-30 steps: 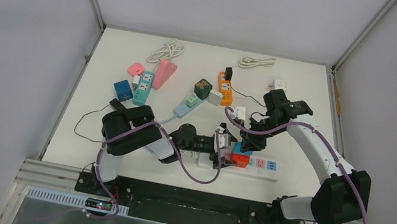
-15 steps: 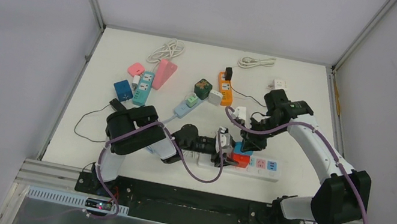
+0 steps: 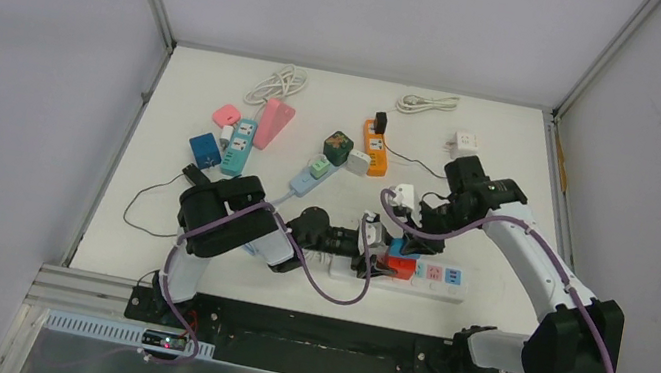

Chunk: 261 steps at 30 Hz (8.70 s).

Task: Pull the plug off the socket
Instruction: Remove the plug from the socket, then place the plug at the center of the board.

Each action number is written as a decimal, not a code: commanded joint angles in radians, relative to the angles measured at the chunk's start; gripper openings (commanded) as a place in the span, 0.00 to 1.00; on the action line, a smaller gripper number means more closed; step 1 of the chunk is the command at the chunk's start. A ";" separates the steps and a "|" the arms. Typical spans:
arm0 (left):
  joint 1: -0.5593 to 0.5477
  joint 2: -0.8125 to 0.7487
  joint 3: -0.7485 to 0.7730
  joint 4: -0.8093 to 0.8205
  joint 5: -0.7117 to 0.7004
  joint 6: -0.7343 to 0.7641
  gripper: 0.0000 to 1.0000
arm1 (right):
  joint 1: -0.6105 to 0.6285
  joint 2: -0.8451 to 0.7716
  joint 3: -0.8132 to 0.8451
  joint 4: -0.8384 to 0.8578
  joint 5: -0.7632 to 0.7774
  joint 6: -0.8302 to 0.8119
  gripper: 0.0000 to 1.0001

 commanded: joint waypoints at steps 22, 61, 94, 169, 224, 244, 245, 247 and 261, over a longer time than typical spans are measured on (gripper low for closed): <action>0.009 0.023 0.029 0.033 0.041 -0.009 0.00 | -0.010 -0.023 -0.019 0.006 -0.125 0.056 0.00; 0.023 0.046 0.036 0.033 0.058 -0.041 0.00 | 0.025 0.010 0.029 0.053 -0.093 0.172 0.00; 0.024 0.034 0.010 0.033 0.069 -0.043 0.00 | -0.040 -0.004 0.033 -0.021 -0.095 0.086 0.00; 0.103 -0.708 0.249 -1.282 -0.111 -0.243 0.99 | -0.574 0.016 0.175 0.092 -0.362 0.477 0.00; 0.283 -1.047 0.257 -2.032 -0.349 0.078 0.99 | -0.482 0.472 0.295 0.949 0.566 1.355 0.00; 0.309 -1.022 0.260 -2.029 -0.318 0.081 0.99 | -0.573 0.547 0.351 0.855 0.346 1.251 0.68; 0.309 -1.022 0.260 -2.030 -0.317 0.082 0.99 | -0.584 0.550 0.349 0.858 0.290 1.264 0.70; 0.309 -1.022 0.259 -2.030 -0.316 0.082 0.99 | -0.601 0.555 0.349 0.869 0.182 1.289 0.72; 0.315 -1.024 0.258 -2.030 -0.317 0.082 0.99 | -0.605 0.531 0.355 0.800 0.073 1.173 0.71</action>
